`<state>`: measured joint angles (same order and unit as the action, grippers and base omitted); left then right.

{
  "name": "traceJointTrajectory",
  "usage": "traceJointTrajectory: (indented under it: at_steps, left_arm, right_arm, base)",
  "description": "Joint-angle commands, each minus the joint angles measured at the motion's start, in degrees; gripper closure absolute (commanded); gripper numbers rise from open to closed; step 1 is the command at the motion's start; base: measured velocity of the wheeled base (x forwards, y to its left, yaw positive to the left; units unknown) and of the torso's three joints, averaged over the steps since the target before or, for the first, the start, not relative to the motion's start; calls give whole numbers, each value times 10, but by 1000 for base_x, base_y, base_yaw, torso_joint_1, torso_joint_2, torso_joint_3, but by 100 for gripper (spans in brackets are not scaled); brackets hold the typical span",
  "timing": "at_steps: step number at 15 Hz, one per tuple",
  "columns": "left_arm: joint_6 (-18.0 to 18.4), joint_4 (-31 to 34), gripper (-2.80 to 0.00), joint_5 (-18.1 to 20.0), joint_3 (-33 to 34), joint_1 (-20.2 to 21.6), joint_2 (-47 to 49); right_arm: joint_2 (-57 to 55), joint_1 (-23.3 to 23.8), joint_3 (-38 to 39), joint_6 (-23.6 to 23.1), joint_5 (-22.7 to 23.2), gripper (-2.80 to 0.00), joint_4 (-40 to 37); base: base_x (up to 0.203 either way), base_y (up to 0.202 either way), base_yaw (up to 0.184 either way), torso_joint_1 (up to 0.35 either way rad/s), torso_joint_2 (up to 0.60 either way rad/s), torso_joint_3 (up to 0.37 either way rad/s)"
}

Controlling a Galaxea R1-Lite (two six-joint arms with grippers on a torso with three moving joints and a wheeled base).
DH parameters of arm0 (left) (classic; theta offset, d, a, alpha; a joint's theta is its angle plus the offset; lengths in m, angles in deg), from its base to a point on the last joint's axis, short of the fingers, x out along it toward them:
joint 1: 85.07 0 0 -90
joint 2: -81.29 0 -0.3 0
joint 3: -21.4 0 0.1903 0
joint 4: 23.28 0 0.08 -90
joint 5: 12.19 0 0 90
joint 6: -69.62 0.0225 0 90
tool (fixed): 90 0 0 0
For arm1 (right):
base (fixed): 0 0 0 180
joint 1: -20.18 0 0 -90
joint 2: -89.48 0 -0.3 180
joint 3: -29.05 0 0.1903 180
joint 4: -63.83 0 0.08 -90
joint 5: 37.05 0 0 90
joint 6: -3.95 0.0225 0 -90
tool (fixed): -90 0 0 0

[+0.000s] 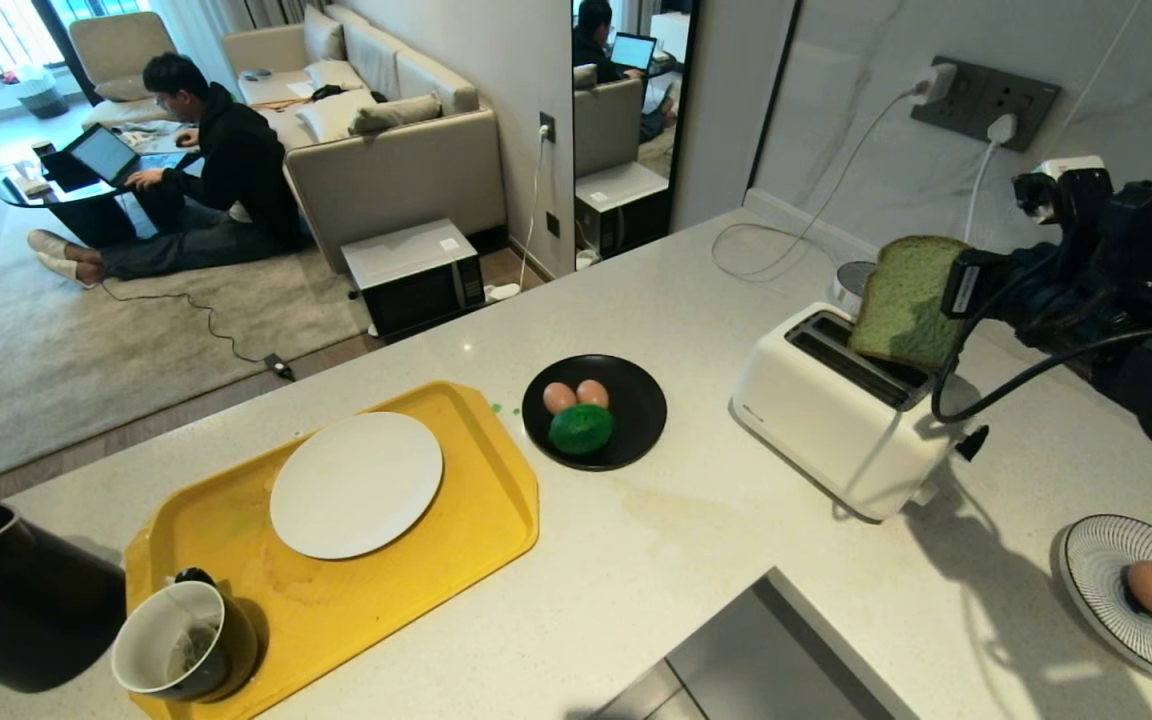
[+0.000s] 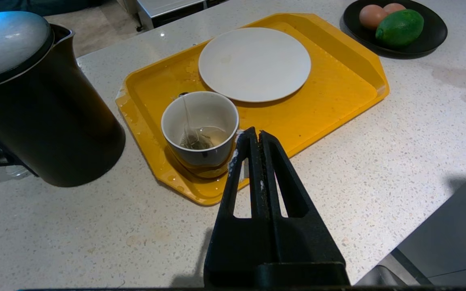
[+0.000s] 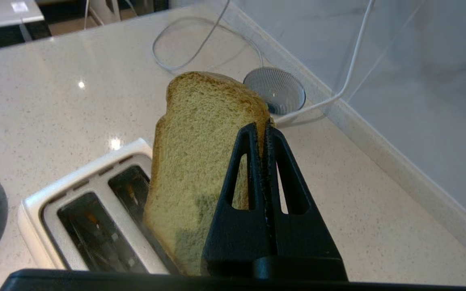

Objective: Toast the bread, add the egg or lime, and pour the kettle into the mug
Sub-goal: Put the bread slices in the toaster

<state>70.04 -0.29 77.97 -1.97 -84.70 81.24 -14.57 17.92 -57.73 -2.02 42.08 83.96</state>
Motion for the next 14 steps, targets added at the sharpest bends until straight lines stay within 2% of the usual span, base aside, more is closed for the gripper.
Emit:
traceJointTrajectory:
  at_steps: [1, 9, 14]
  left_arm:
    - [0, 0, 0, 0, 0, 0, 0]
    - [0, 0, 0, 0, 0, 1, 0]
    - [0, 0, 0, 0, 0, 1, 0]
  right_arm:
    - [-22, -2, 3, -2, -2, 0, 40]
    - [-37, -21, 11, 3, -5, 0, 52]
    - [-51, -21, 16, 4, -4, 0, 91]
  base:
    - [0, 0, 0, 0, 0, 0]
    - [0, 0, 0, 0, 0, 0]
    - [0, 0, 0, 0, 0, 0]
